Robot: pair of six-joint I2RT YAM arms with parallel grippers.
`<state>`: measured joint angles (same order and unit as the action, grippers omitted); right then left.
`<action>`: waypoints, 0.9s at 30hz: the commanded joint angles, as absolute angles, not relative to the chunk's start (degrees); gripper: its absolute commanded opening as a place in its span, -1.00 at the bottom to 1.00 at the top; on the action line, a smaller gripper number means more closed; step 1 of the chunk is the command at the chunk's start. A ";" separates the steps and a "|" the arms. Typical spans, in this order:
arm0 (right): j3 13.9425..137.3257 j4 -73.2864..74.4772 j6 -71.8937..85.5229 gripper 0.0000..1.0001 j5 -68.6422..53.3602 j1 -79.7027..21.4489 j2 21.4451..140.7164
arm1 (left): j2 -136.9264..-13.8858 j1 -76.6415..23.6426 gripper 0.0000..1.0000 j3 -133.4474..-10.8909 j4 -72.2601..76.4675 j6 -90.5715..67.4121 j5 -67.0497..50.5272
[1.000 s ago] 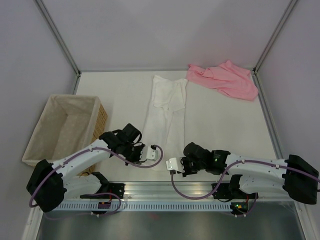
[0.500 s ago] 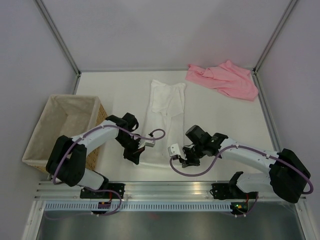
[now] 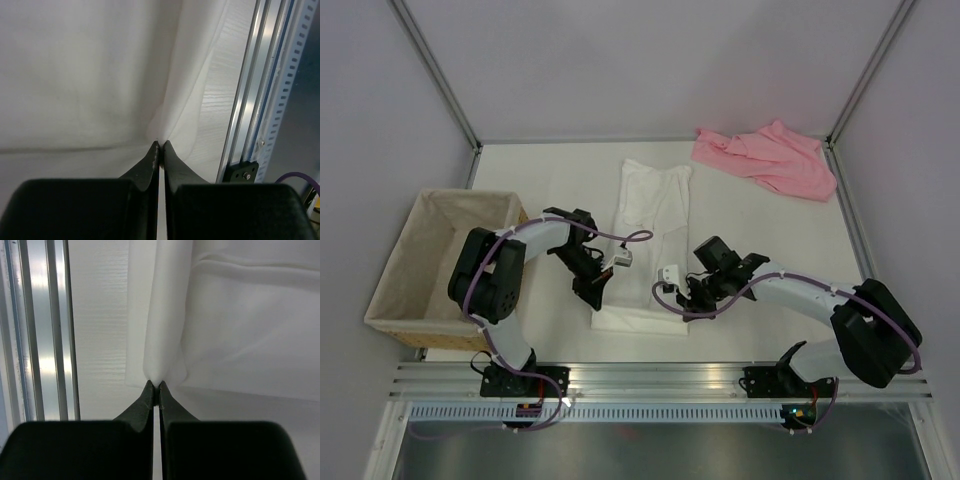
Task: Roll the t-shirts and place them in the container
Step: Roll the tshirt
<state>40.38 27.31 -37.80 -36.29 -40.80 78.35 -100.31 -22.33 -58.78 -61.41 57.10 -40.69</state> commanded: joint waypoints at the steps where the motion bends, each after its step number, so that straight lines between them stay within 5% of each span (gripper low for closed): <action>1: 42.36 24.53 -35.86 -0.99 -37.53 -39.82 80.50 | -103.44 -21.27 -0.88 -63.54 -61.61 58.28 -41.31; 11: 43.15 23.90 -31.20 -0.05 -33.76 -35.60 79.20 | -106.35 -21.36 -0.74 -65.48 -60.91 57.92 -40.52; 22: 42.98 18.13 -27.17 -0.05 -30.94 -35.94 71.20 | -103.80 -21.45 -0.67 -64.95 -56.08 52.03 -37.62; 27: 41.49 11.08 -8.91 -0.17 -32.43 -37.00 69.17 | -103.45 -21.45 -0.67 -64.25 -55.20 50.63 -36.30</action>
<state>42.35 18.13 -21.78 -30.04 -36.58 70.70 -105.51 -21.50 -63.51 -56.99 52.80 -37.36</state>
